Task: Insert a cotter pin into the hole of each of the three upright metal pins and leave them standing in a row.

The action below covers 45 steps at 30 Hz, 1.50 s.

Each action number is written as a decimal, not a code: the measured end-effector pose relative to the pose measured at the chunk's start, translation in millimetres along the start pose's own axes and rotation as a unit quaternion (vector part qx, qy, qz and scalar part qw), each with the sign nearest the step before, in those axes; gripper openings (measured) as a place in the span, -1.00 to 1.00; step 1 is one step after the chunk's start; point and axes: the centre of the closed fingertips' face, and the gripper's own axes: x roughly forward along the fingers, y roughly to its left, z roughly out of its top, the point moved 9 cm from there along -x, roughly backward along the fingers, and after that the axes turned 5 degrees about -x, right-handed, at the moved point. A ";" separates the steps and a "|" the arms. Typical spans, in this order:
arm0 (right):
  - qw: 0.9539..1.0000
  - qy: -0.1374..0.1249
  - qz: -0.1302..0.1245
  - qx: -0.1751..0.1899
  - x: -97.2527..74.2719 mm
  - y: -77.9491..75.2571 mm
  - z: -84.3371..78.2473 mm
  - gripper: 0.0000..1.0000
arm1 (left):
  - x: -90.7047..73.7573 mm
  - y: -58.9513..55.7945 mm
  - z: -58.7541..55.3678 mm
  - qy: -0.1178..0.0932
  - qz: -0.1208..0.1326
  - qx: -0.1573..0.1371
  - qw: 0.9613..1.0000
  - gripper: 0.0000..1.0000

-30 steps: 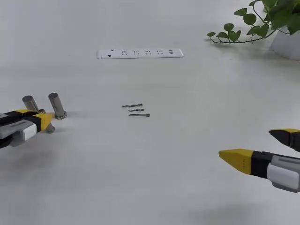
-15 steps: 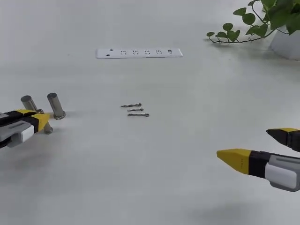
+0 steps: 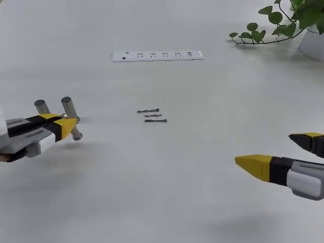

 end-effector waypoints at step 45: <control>1.000 -0.008 0.004 0.002 -5.5 2.9 -4.4 0.61 | 22.2 -75.2 -27.3 0.061 -0.094 0.090 0.990 -0.89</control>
